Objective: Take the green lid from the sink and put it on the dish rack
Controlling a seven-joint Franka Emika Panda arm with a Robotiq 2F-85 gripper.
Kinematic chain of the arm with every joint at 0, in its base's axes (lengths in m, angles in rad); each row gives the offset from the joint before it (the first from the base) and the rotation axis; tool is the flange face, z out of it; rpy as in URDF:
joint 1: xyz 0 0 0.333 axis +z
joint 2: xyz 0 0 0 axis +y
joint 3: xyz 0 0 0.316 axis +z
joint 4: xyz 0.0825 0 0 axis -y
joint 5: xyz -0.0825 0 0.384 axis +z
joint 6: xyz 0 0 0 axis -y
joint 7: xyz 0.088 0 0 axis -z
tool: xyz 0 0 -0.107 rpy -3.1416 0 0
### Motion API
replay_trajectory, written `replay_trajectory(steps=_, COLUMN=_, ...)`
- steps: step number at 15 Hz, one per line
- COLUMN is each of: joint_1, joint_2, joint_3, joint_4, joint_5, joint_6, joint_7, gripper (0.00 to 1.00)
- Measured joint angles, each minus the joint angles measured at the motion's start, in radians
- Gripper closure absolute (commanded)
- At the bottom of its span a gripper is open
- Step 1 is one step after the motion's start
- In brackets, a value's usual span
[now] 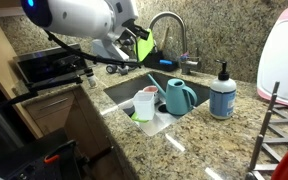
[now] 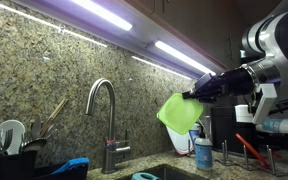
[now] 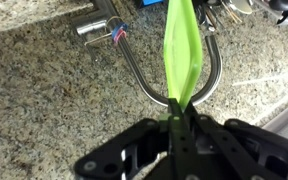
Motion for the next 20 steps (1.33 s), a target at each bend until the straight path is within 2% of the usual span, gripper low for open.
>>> replay_trajectory(steps=6, joint_1=-0.081, joint_2=-0.028, joint_3=-0.037, joint_4=0.003, joint_5=-0.03, joint_6=-0.065, joint_7=0.119, gripper=0.98)
replay_trajectory(steps=7, joint_1=-0.089, joint_2=-0.025, joint_3=-0.047, joint_4=0.005, joint_5=-0.056, joint_6=-0.071, joint_7=0.162, gripper=0.93)
replay_trajectory(steps=8, joint_1=-0.096, joint_2=-0.022, joint_3=-0.048, joint_4=0.005, joint_5=-0.067, joint_6=-0.071, joint_7=0.172, gripper=0.93)
replay_trajectory(steps=13, joint_1=-0.097, joint_2=-0.02, joint_3=-0.041, joint_4=0.004, joint_5=-0.066, joint_6=-0.071, joint_7=0.17, gripper=0.93)
replay_trajectory(steps=14, joint_1=-0.097, joint_2=-0.02, joint_3=-0.038, joint_4=0.004, joint_5=-0.066, joint_6=-0.071, joint_7=0.17, gripper=0.98)
replay_trajectory(steps=20, joint_1=-0.097, joint_2=-0.023, joint_3=-0.036, joint_4=0.002, joint_5=-0.062, joint_6=-0.085, joint_7=0.17, gripper=0.98)
